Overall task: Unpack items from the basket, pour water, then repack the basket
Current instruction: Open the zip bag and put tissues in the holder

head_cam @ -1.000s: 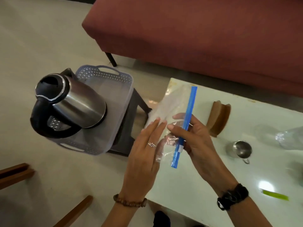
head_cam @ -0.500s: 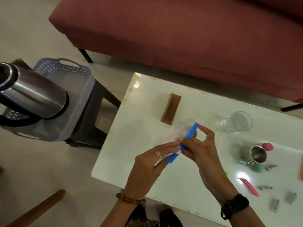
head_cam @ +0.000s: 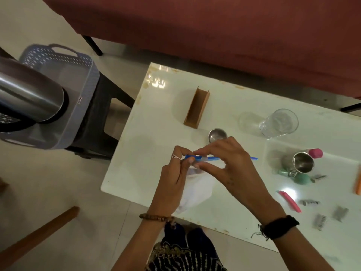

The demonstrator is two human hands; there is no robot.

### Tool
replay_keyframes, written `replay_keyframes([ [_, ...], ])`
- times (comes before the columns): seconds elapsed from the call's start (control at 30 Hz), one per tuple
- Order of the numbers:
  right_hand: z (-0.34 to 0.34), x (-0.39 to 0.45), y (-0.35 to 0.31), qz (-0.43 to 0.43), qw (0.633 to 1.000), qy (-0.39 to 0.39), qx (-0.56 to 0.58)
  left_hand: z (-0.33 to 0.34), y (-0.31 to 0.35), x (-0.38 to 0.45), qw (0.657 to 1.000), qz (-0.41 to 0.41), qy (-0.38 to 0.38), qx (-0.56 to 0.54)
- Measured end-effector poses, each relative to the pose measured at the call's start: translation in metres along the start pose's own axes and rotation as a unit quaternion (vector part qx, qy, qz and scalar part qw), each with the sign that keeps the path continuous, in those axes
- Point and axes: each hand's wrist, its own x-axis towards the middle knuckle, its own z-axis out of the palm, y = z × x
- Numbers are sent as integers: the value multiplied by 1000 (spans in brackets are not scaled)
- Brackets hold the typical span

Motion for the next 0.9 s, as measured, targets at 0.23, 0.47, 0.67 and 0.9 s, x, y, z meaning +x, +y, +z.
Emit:
replay_keyframes([
  [0.23, -10, 20, -1, -56, 998, 1, -38, -5, 13, 8, 995, 37, 94, 20],
  [0.47, -28, 15, 32, -36, 996, 30, -82, -39, 17, 15, 992, 36, 122, -1],
  [0.67, -31, 12, 46, 15, 994, 38, -98, -48, 10, 10, 990, -14, 110, -87],
  [0.9, -36, 9, 34, 7, 997, 44, -70, -61, 15, 9, 987, -118, 0, -114],
])
